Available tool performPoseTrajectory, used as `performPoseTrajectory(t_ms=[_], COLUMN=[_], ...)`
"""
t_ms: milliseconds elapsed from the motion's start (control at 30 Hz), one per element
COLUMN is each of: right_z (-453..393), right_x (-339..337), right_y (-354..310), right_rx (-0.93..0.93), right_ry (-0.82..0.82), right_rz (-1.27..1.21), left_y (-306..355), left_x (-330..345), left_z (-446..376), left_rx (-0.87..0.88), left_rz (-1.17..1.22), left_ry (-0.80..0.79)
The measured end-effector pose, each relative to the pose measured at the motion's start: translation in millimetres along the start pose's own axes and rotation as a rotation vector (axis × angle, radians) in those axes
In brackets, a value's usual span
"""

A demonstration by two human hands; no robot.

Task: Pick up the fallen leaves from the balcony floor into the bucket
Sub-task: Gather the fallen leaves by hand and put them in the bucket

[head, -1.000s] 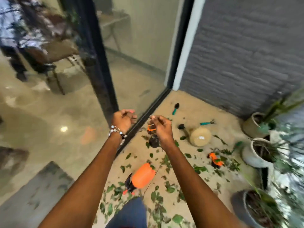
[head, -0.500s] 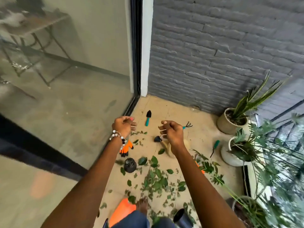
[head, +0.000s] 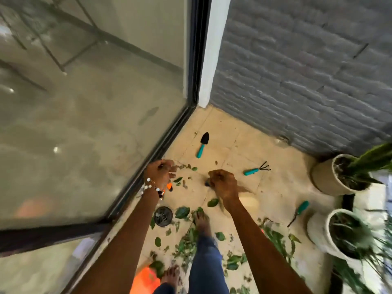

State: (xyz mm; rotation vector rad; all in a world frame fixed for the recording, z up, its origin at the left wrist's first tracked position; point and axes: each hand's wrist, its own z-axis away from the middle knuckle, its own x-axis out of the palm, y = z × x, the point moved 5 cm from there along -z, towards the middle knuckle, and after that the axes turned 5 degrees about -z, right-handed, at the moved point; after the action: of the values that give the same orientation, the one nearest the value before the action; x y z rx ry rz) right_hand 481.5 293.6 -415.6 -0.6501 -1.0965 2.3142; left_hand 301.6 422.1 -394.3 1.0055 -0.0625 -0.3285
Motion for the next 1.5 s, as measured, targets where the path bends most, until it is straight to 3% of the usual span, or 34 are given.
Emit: performPoseTrajectory(t_ms=[200, 367, 500, 667, 867, 1033, 1133, 1267, 1367, 1500], right_z=[-181.3, -354.6, -481.7, -575.4, -568.0, -545.1, -532.9, -525.6, -516.9, -508.1], right_x=[38.4, 51.8, 70.2, 95.3, 127.8, 169.7, 192.2, 208.5, 226.1, 266.7], right_y=[100.2, 201.7, 282.1, 352.4, 352.0, 343.3, 357.7, 391.8, 394.1, 381.2], right_rx=[0.039, 0.015, -0.074, -0.108, -0.516, -0.757, -0.778, -0.654, -0.617, -0.738], right_ry=[-0.148, -0.038, 0.036, 0.007, 0.205, -0.003, -0.082, -0.136, -0.172, -0.328], right_rz=[0.379, 0.575, 0.775, 1.119, 1.178, 0.877, 0.933, 1.11, 1.081, 1.032], left_y=[-124.1, -256.8, -352.6, -403.9, -426.6, -431.4, -435.6, -432.7, -431.1, -429.7], left_x=[43.1, 70.9, 81.8, 86.8, 91.2, 78.4, 67.1, 53.8, 51.7, 44.0], left_z=[-144.4, -279.4, -383.8, -471.5, -524.7, -524.0, -517.4, -510.0, -504.1, -499.9], left_rx=[-0.162, -0.259, -0.188, -0.029, -0.01, -0.006, -0.05, -0.081, -0.089, -0.108], left_rz=[0.121, 0.26, 0.169, 0.064, 0.015, 0.063, 0.081, 0.215, 0.257, 0.23], left_ry=[0.102, 0.055, 0.072, 0.092, 0.138, 0.219, 0.23, 0.26, 0.232, 0.215])
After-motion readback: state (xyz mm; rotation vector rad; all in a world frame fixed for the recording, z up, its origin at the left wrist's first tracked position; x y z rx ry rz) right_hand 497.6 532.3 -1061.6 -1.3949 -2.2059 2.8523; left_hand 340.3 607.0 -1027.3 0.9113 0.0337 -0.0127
